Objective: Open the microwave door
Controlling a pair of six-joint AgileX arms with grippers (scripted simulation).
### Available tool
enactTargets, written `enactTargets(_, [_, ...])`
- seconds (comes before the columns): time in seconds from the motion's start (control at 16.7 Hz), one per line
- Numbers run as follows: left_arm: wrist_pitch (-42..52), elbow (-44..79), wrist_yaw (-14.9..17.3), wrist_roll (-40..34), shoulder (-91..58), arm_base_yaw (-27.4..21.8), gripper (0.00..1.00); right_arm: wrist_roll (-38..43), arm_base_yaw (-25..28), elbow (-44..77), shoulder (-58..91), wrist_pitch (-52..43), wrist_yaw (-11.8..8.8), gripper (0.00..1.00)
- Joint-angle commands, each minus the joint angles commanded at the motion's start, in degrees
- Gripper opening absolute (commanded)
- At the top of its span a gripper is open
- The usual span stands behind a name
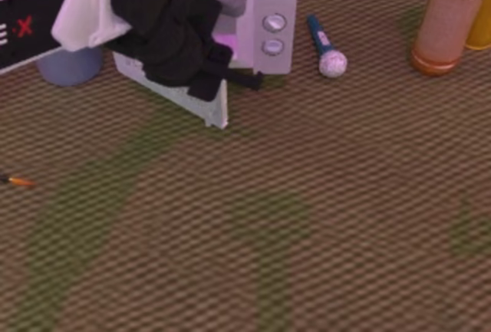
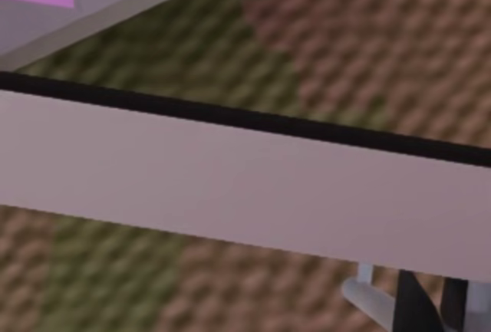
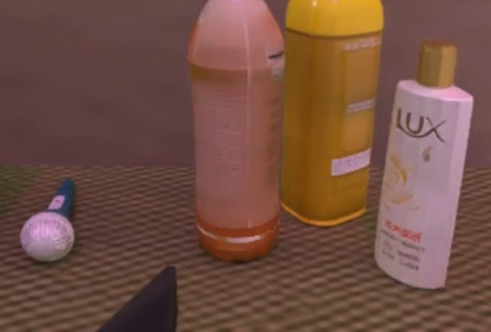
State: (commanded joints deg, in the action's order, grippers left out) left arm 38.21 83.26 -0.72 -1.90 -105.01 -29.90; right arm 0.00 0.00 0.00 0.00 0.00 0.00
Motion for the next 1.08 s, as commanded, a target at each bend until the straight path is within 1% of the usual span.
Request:
enactTargets(0.18, [-0.21,-1.03,0.96,1.9,1.0,0.65,0.0,0.0,0.0,0.0,0.0,0.0,0.0,1.0])
enactTargets(0.48, [-0.63,-4.6,4.24,8.1,4.01,2.88,0.0,0.0,0.0,0.0,0.0,0.0,0.0,1.0])
enactTargets(1.08, [-0.7,-4.79,4.47,8.51,4.25,3.03,0.0,0.0,0.0,0.0,0.0,0.0,0.0,1.0])
